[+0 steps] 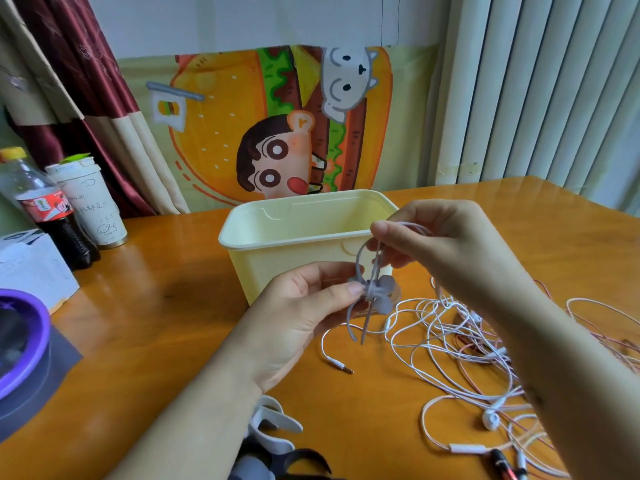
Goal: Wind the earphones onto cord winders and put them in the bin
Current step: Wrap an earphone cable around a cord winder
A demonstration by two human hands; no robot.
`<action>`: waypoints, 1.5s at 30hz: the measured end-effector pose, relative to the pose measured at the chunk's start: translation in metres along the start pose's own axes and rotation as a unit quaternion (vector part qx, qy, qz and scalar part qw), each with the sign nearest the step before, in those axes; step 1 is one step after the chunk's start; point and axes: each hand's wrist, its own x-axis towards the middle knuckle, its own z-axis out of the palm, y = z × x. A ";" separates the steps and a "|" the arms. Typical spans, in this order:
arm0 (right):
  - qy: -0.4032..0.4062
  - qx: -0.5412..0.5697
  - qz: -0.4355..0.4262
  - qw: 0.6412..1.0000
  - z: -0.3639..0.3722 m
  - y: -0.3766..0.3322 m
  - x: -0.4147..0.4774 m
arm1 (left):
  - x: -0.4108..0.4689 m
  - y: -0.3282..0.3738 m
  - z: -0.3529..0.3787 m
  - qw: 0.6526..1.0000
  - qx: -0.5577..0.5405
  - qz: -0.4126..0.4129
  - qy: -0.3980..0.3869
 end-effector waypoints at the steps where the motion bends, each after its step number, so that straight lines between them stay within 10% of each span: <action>1: -0.018 0.040 0.023 0.999 -0.003 0.001 0.001 | 0.000 0.001 -0.001 1.000 0.013 0.000 -0.010; 8: -0.186 0.269 0.202 0.923 0.002 0.025 0.003 | -0.002 0.004 -0.008 0.993 0.010 0.001 -0.118; 16: -0.154 -0.013 0.112 0.982 0.034 0.024 -0.006 | 0.009 0.004 -0.014 0.985 -0.163 0.013 0.046; 26: -0.192 -0.241 0.027 0.951 0.033 0.012 -0.011 | 0.014 -0.001 -0.020 0.970 -0.167 0.024 0.172; 35: -0.164 -0.293 -0.059 0.940 0.011 -0.013 -0.012 | 0.009 -0.012 -0.011 0.973 0.185 0.057 0.125; 45: -0.063 -0.231 -0.039 0.970 -0.014 -0.007 -0.002 | 0.001 -0.003 -0.004 0.964 0.258 0.068 -0.004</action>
